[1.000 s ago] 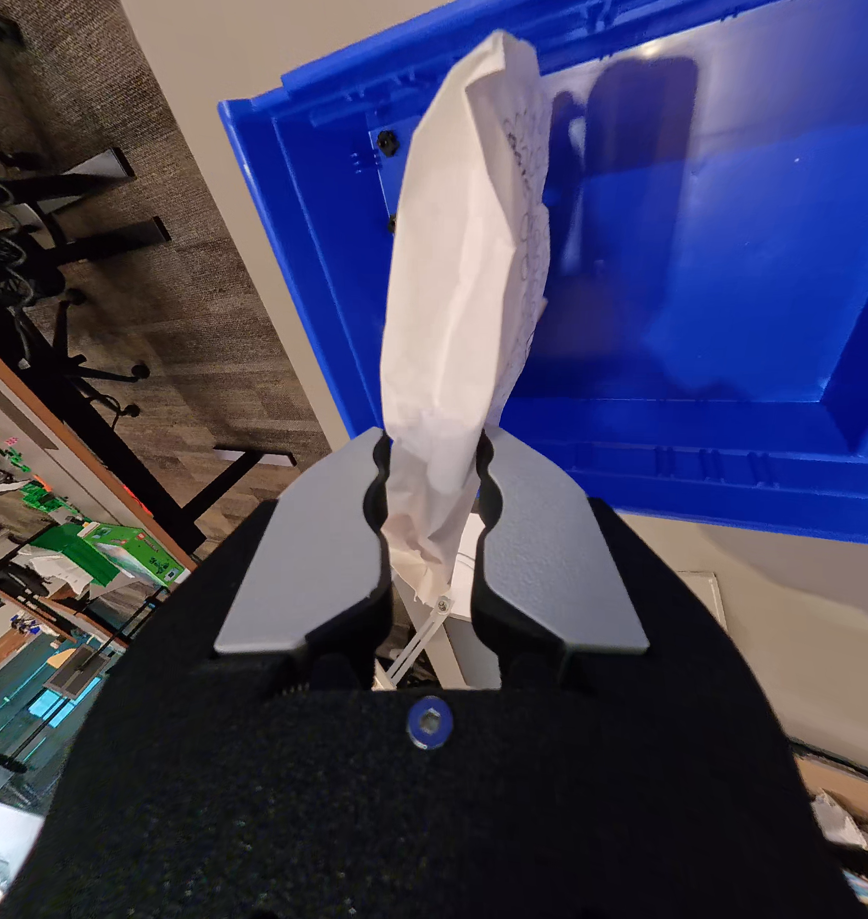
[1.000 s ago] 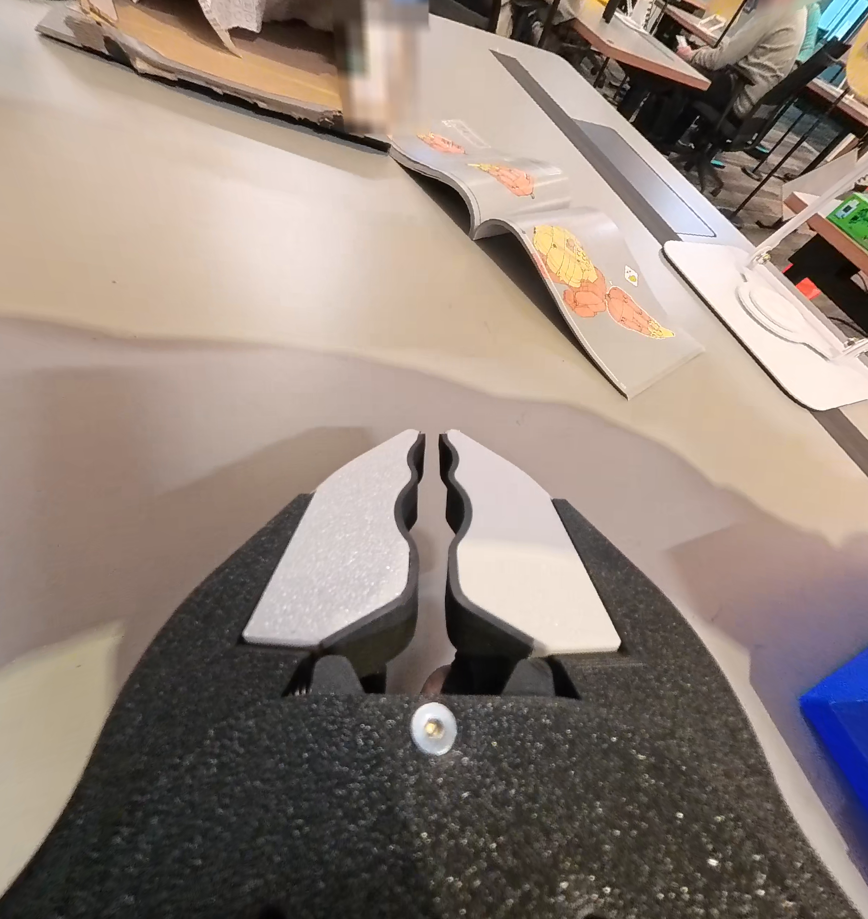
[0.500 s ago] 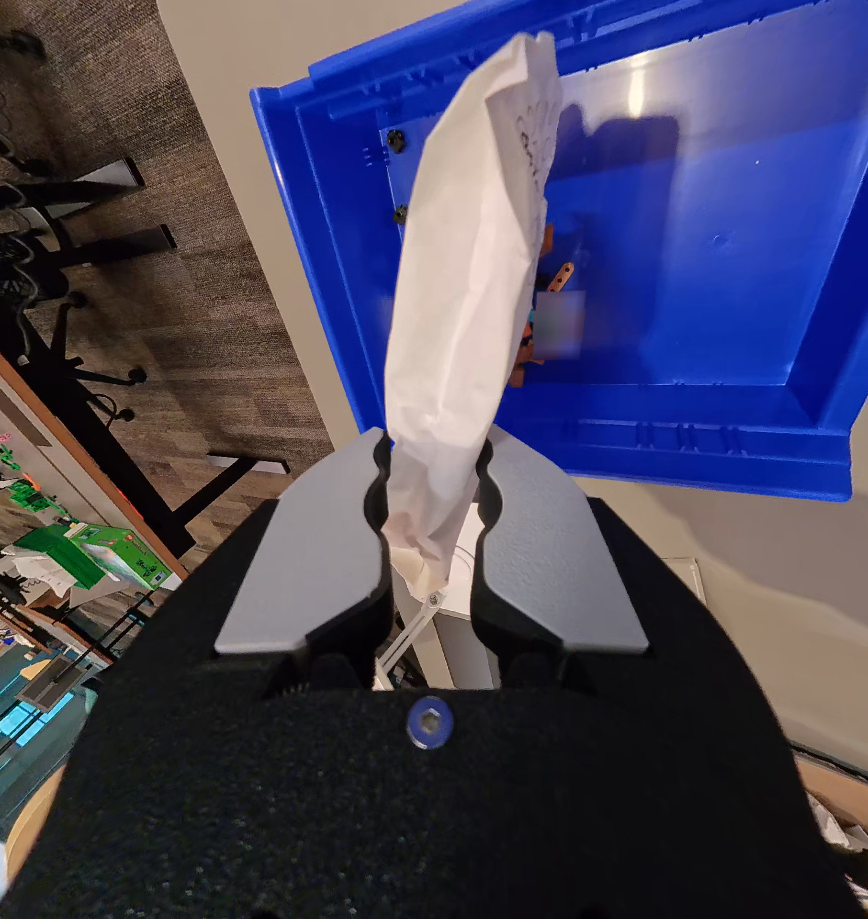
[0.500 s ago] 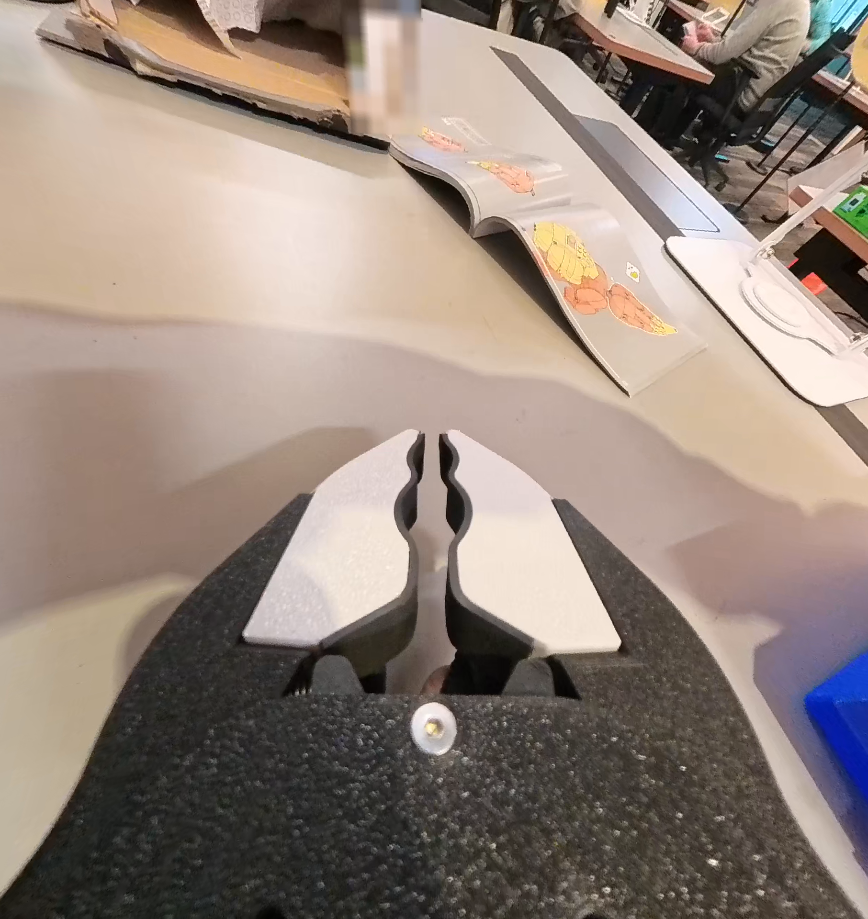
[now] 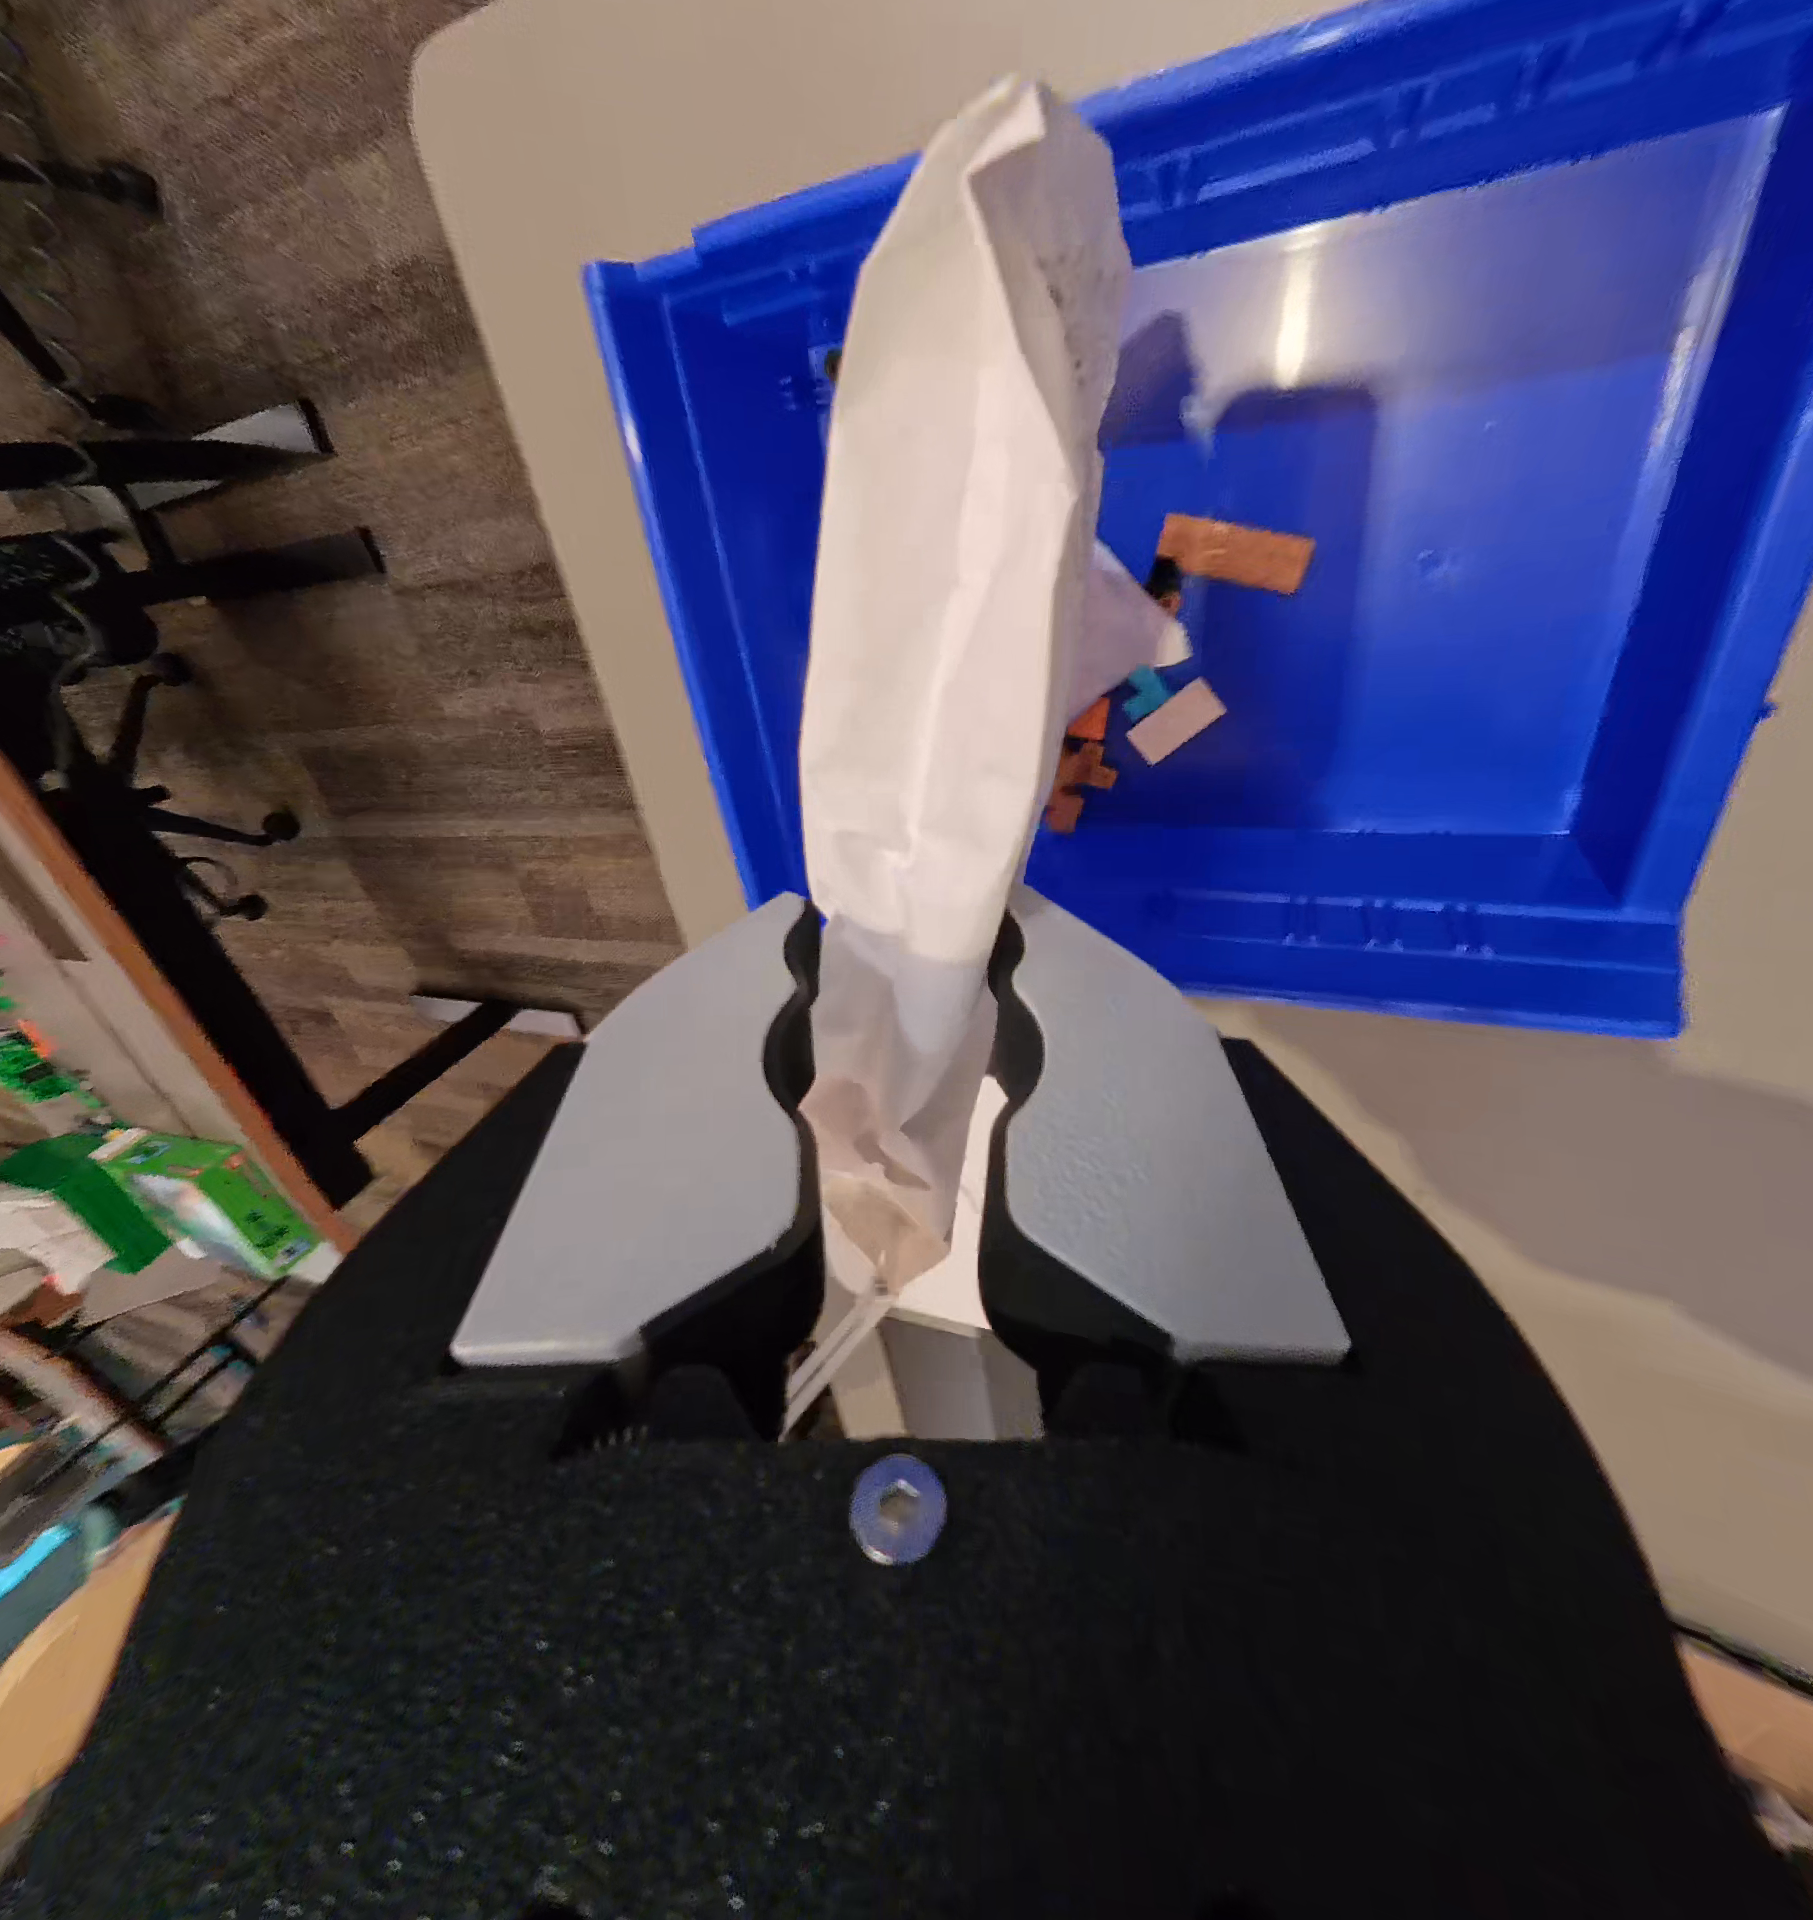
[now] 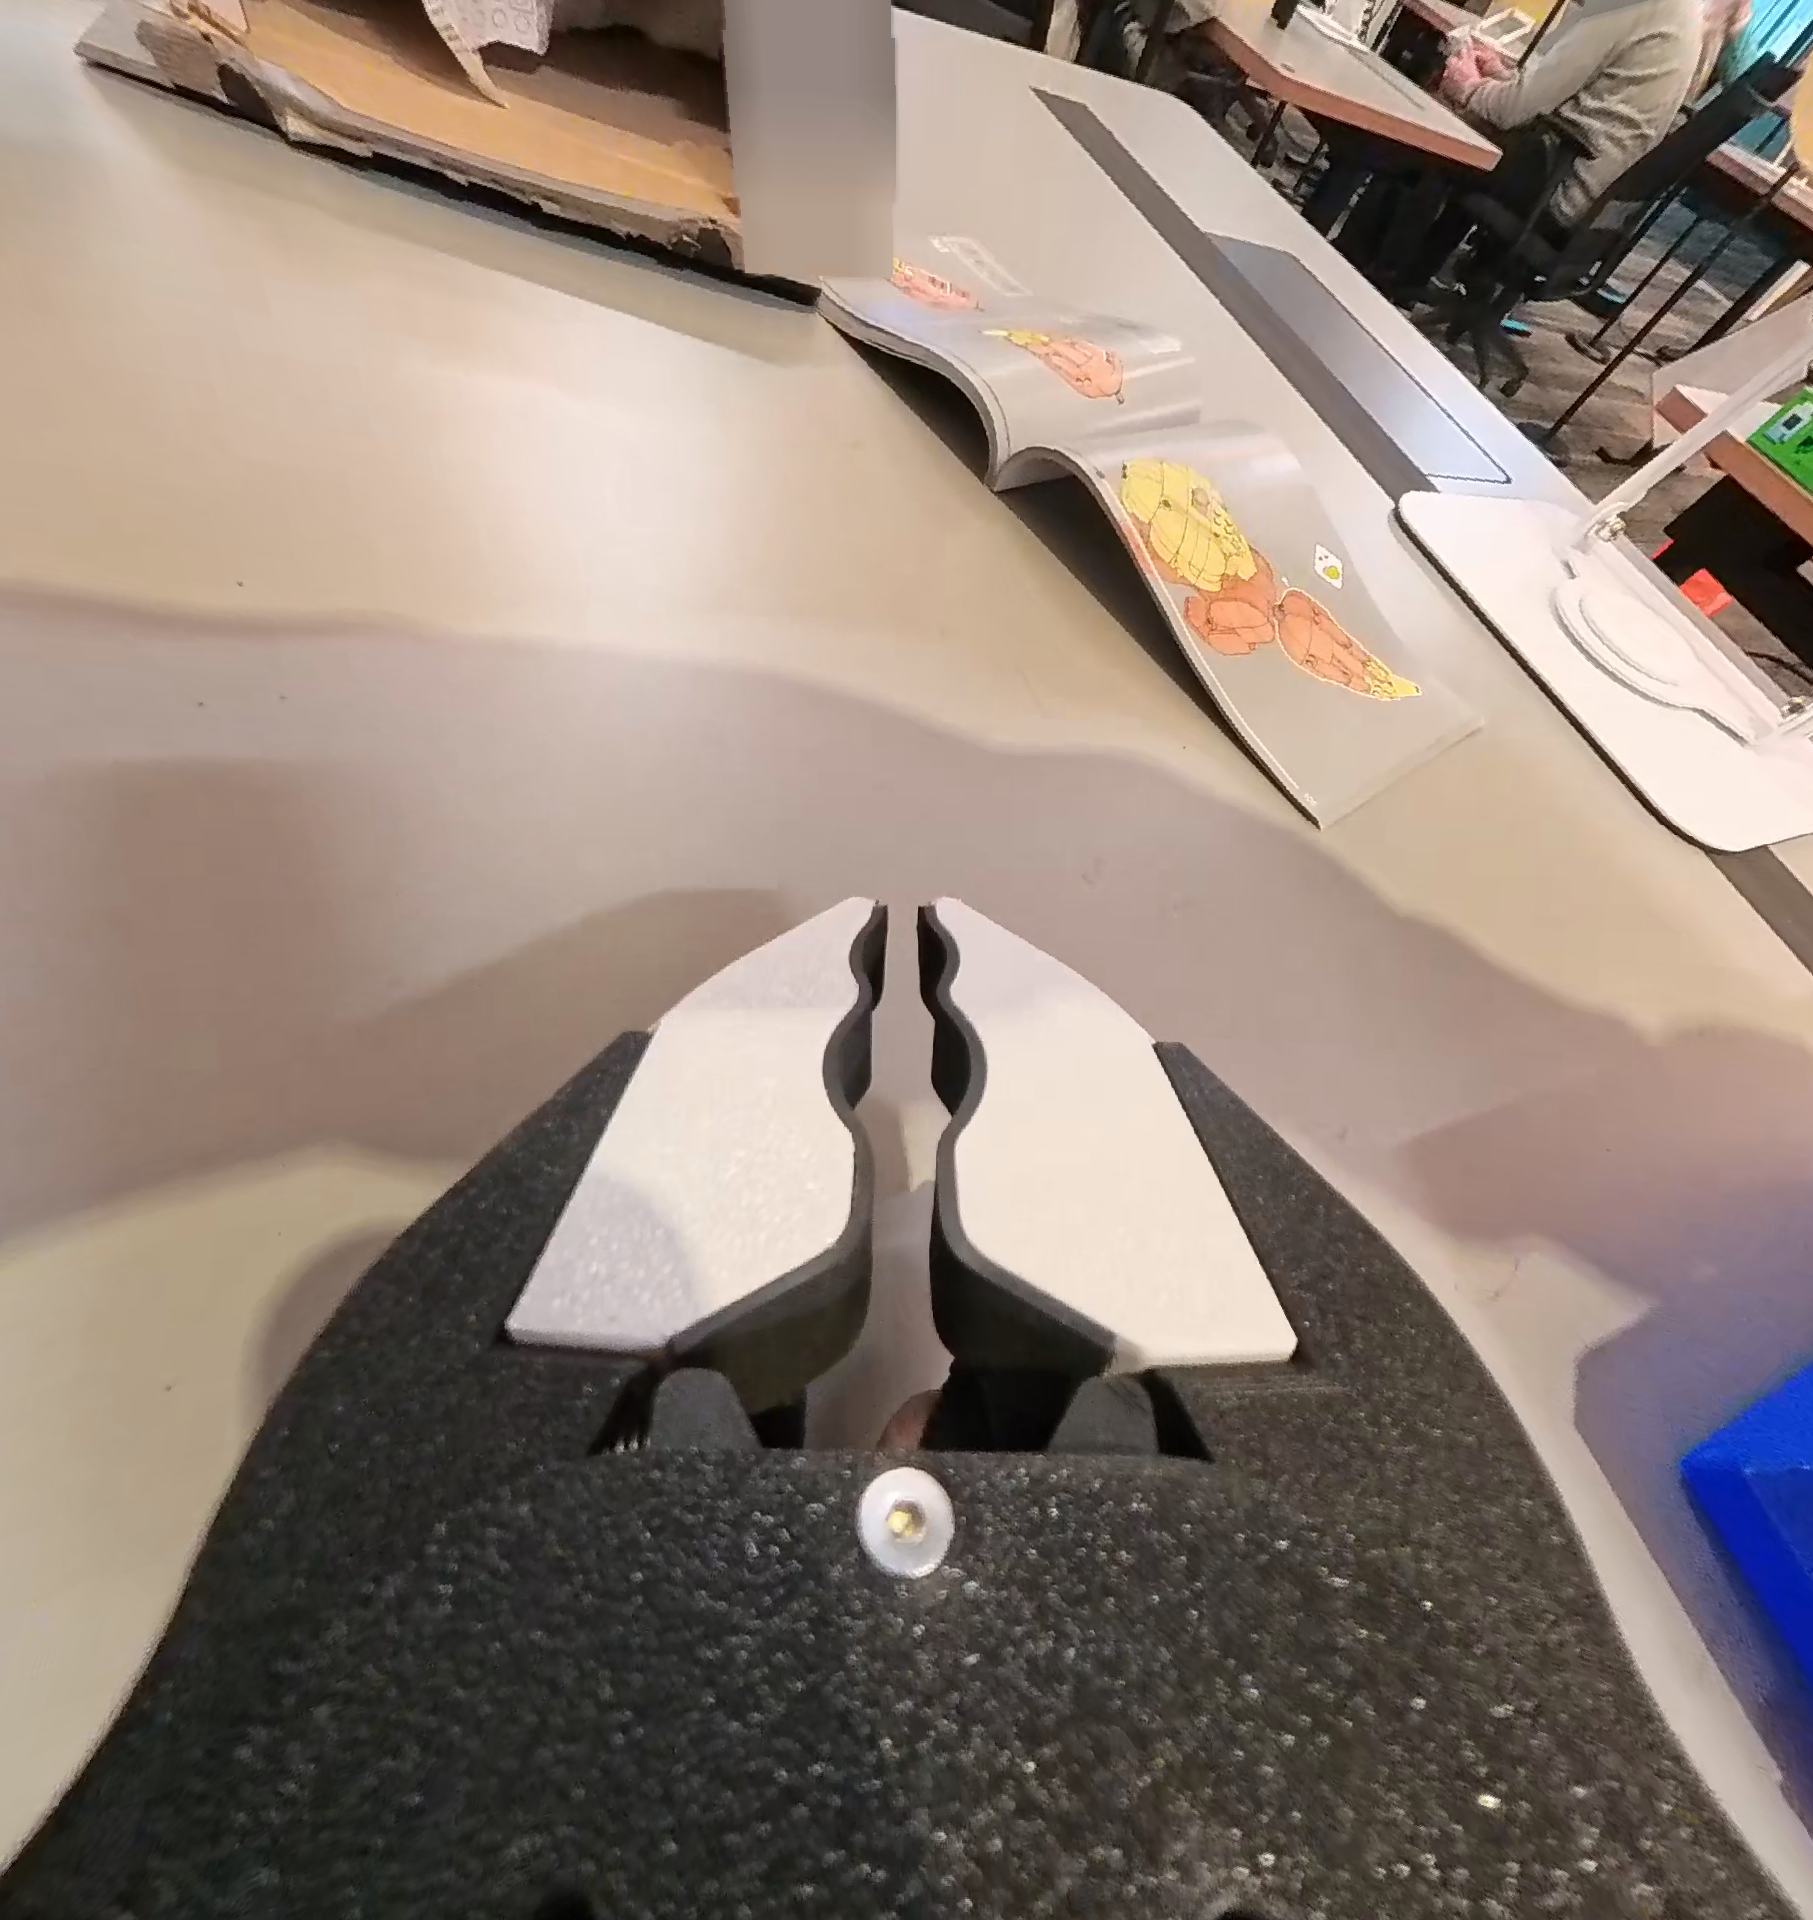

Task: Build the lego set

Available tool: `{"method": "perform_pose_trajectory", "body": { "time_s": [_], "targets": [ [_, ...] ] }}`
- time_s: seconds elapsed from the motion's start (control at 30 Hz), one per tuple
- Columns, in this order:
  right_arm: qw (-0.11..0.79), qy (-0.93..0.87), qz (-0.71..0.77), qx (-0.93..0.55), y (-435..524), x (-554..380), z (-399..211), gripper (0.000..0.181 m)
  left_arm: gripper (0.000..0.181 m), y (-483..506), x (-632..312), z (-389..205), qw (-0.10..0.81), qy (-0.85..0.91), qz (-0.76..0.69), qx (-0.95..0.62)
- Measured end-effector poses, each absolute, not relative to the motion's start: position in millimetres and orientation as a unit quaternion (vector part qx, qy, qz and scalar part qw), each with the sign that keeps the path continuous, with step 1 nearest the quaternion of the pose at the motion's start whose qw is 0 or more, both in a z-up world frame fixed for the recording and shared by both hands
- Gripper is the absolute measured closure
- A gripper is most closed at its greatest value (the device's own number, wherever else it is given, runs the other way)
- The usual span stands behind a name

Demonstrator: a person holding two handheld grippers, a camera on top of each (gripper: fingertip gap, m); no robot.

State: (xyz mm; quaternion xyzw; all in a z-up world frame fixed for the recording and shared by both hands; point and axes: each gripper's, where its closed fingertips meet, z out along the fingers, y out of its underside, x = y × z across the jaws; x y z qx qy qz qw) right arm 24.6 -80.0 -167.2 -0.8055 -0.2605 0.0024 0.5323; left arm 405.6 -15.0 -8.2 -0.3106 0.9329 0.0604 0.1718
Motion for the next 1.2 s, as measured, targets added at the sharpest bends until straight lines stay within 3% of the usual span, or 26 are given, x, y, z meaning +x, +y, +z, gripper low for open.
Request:
{"method": "perform_pose_trajectory", "body": {
  "time_s": [0.37, 0.5, 0.53, 0.6, 0.67, 0.83, 1.0, 1.2],
  "targets": [
    [0.531, -0.261, 0.003, -0.806, -80, 24, -167, 0.175, 0.147, -19, 399, -26, 0.146, 0.941, 0.072, -0.296],
    [0.531, -0.262, 0.003, -0.806, -80, 24, -168, 0.175, 0.151, -31, 397, -31, 0.124, 0.946, 0.053, -0.295],
    [0.530, -0.263, 0.003, -0.806, -80, 24, -168, 0.175, 0.158, -35, 406, -24, 0.157, 0.943, 0.031, -0.291],
    [0.529, -0.264, 0.001, -0.806, -80, 23, -168, 0.175, 0.171, -53, 406, -26, 0.123, 0.938, -0.030, -0.321],
    [0.529, -0.265, 0.000, -0.806, -80, 23, -168, 0.175, 0.172, -42, 400, -35, 0.126, 0.945, 0.027, -0.300],
    [0.528, -0.266, 0.001, -0.806, -80, 23, -169, 0.175, 0.170, -46, 398, -39, 0.124, 0.944, -0.006, -0.307],
    [0.530, -0.264, 0.002, -0.806, -80, 23, -168, 0.175, 0.169, -47, 392, -27, 0.130, 0.928, -0.091, -0.339],
    [0.531, -0.264, -0.002, -0.805, -80, 24, -168, 0.174, 0.168, -54, 357, 14, 0.195, 0.854, -0.331, -0.350]
  ]
}}
